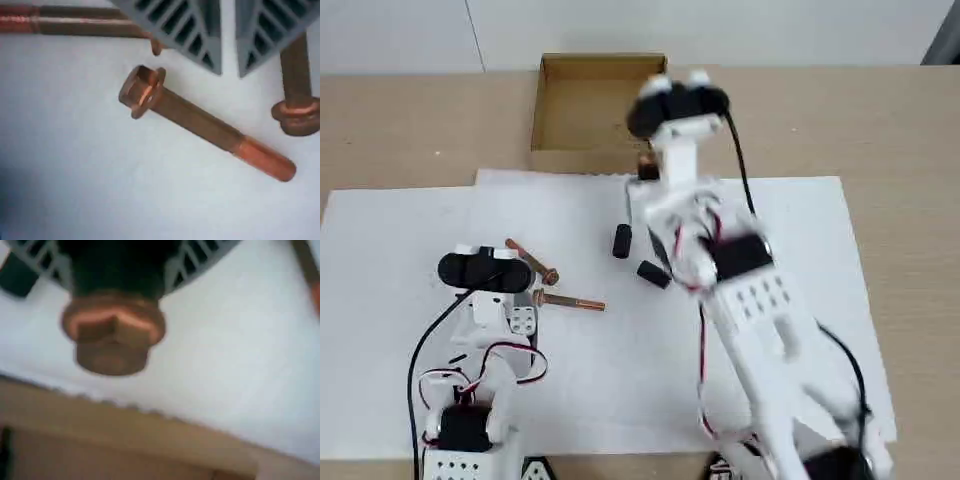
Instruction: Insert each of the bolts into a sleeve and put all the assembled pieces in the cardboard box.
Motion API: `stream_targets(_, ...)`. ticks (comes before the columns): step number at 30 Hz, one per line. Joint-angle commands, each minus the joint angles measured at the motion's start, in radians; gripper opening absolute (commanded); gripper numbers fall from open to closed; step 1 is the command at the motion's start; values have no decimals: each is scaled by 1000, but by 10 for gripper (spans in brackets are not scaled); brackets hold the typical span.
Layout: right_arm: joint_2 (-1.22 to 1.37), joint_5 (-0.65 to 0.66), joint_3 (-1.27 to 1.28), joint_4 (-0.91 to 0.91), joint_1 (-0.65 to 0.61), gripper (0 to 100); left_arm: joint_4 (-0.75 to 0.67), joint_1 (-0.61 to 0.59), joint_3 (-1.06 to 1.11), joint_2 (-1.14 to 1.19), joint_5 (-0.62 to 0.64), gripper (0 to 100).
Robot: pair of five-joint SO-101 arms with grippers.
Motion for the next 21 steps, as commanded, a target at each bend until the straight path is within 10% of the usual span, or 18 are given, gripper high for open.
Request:
stream_targets(1,200,69,-282,-4,42,3,-49,5,-2,-9,0,8)
stream_targets(21,1009,687,-1086,-24,28,3,-46,5,-2,-8,0,8)
